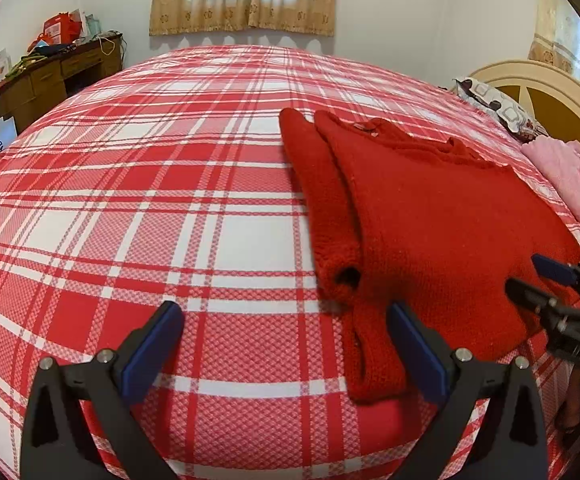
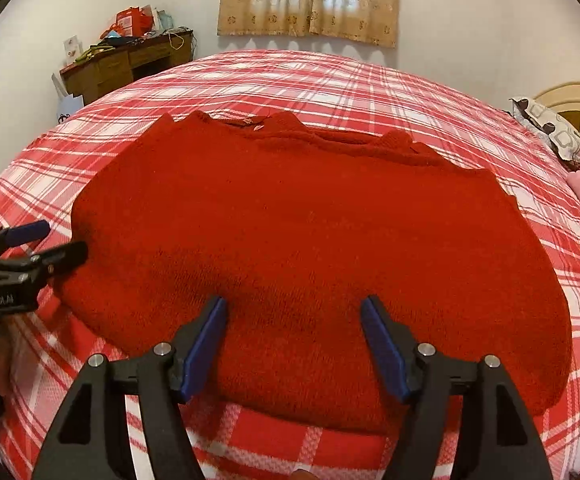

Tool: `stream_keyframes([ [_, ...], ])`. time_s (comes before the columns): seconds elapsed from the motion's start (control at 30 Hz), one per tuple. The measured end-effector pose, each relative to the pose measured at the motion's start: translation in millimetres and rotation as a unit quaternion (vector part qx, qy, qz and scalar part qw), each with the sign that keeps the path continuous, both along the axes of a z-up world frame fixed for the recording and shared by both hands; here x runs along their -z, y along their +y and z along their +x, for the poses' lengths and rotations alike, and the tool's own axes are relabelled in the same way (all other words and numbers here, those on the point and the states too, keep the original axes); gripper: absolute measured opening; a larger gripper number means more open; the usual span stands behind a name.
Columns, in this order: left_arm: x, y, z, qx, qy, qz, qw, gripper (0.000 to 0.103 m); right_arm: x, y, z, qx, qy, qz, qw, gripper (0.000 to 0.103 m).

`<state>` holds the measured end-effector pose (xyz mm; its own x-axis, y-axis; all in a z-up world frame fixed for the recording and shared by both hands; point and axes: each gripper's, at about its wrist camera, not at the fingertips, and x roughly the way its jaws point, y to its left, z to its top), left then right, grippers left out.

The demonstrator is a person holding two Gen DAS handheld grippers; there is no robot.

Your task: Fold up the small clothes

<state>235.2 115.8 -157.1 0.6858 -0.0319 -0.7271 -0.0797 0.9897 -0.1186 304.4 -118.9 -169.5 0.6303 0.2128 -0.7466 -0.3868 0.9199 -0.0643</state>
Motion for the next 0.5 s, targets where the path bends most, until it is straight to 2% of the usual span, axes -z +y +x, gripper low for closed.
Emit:
stream_keyframes([
  [0.23,-1,0,-2,0.001,0.001,-0.004,1.0,0.103,-1,-9,-7,0.0,0.008,0.008,1.0,0.07],
  [0.37,-4,5,-7,0.01,0.004,-0.019,0.9998,0.103,0,-10,-10,-0.002,0.011,0.007,1.0,0.07],
  [0.5,-11,16,-19,0.01,-0.015,-0.032,0.9993,0.103,1,-10,-15,-0.001,0.001,0.005,1.0,0.07],
])
